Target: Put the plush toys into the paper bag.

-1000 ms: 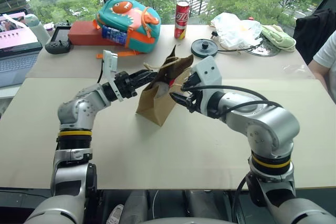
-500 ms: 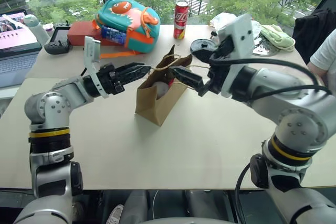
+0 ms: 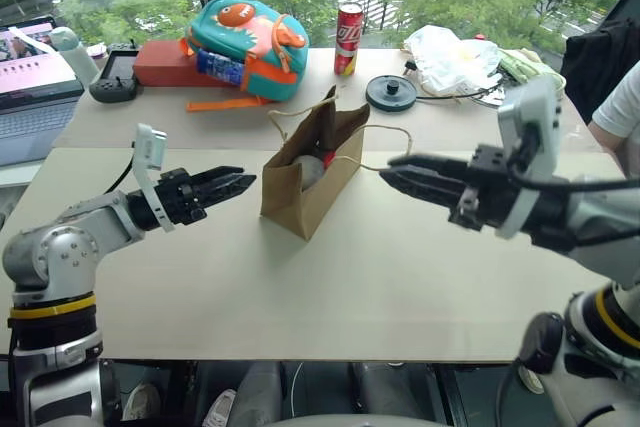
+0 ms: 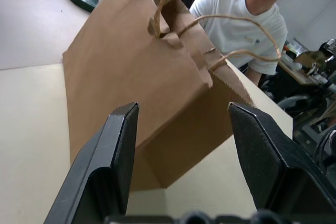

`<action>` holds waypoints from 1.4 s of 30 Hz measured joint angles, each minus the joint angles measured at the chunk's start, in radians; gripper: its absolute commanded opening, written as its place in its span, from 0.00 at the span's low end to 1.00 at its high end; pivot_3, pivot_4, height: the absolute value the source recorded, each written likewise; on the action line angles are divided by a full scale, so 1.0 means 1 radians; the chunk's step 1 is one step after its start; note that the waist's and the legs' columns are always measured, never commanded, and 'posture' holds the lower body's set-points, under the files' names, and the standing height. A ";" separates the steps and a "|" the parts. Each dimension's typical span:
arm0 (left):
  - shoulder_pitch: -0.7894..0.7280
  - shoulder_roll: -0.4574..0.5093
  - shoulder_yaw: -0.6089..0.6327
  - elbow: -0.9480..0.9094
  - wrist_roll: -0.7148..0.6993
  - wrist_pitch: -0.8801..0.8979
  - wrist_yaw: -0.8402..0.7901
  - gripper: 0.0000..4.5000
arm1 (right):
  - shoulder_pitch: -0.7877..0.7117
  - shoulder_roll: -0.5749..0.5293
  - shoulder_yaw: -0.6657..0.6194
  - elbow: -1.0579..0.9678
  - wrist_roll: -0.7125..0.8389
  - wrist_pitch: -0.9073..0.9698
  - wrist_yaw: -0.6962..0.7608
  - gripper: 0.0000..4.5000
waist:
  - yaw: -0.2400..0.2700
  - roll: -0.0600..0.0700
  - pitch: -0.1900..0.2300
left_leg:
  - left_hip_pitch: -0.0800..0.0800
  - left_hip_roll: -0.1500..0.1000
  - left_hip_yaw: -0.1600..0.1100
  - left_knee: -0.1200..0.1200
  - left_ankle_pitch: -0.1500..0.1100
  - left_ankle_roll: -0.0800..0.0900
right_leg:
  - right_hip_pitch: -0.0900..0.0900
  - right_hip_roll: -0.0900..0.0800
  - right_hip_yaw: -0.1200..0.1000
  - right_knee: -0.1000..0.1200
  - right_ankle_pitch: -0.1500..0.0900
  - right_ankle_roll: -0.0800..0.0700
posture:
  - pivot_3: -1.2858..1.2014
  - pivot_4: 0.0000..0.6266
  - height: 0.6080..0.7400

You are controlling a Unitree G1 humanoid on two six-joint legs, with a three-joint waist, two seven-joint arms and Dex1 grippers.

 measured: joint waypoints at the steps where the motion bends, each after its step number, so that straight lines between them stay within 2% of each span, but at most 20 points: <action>1: 0.001 -0.010 -0.001 0.000 0.005 -0.005 0.013 0.65 | 0.031 -0.013 0.005 -0.011 0.025 -0.015 0.003 0.01 | 0.000 0.000 0.000 | 0.000 0.000 0.000 0.000 0.000 0.000 | 0.000 0.000 0.000 0.000 0.000 0.000 | 0.52 0.24 0.99; 3: 0.000 -0.026 -0.004 0.000 0.005 -0.013 0.029 0.65 | 0.063 -0.038 0.054 -0.032 0.032 -0.041 0.001 0.01 | -0.002 0.000 0.000 | 0.000 0.000 0.000 0.000 0.000 0.000 | 0.000 0.000 0.000 0.000 0.000 0.000 | 0.52 0.24 0.99; 6: 0.000 -0.029 -0.027 -0.003 0.017 -0.044 0.034 0.65 | 0.111 -0.077 0.232 -0.042 -0.064 -0.095 -0.040 0.01 | -0.008 0.000 0.000 | 0.001 0.001 0.001 0.000 0.000 0.000 | -0.001 0.001 0.001 0.000 0.000 0.000 | 0.52 0.24 0.99; 11: 0.002 -0.031 -0.097 -0.013 0.062 -0.094 0.019 0.65 | 0.133 0.017 0.533 0.118 -0.338 -0.251 -0.201 0.01 | -0.007 0.000 0.000 | 0.000 0.001 0.002 0.000 0.000 -0.001 | -0.002 0.001 0.002 0.001 0.000 0.000 | 0.52 0.24 0.99; 16: 0.019 0.002 -0.132 -0.010 0.118 -0.157 -0.021 0.65 | 0.128 0.022 0.662 0.214 -0.503 -0.386 -0.223 0.01 | -0.004 0.000 0.000 | -0.002 0.001 0.002 -0.001 0.000 -0.001 | -0.002 0.001 0.001 -0.002 0.000 0.000 | 0.52 0.24 0.99; 25: 0.024 -0.023 -0.231 -0.006 0.263 -0.314 -0.033 0.65 | 0.046 0.133 0.734 0.353 -0.631 -0.468 -0.226 0.01 | -0.004 0.000 0.000 | -0.001 0.001 0.001 0.000 0.000 -0.001 | -0.002 0.001 0.001 -0.001 0.000 0.000 | 0.52 0.24 0.99; 29: 0.024 -0.038 -0.243 -0.012 0.266 -0.326 -0.030 0.84 | 0.014 0.177 0.737 0.372 -0.656 -0.469 -0.229 0.00 | -0.005 0.000 0.000 | -0.001 0.001 0.001 -0.001 0.000 -0.001 | -0.002 0.001 0.001 -0.001 0.000 0.000 | 0.52 0.24 0.99; 31: 0.024 -0.038 -0.242 -0.021 0.263 -0.326 -0.030 0.99 | -0.001 0.197 0.737 0.382 -0.666 -0.469 -0.229 0.00 | -0.006 0.000 0.000 | -0.001 0.001 0.001 -0.001 0.000 -0.001 | -0.002 0.001 0.001 0.000 0.000 0.000 | 0.52 0.24 0.99; 42: 0.038 -0.039 -0.246 -0.075 0.260 -0.309 -0.026 0.99 | -0.028 0.286 0.741 0.450 -0.710 -0.469 -0.219 0.00 | -0.005 0.000 0.000 | -0.001 0.001 0.001 0.000 0.000 -0.001 | -0.002 0.001 0.001 0.001 0.000 0.000 | 0.52 0.24 0.99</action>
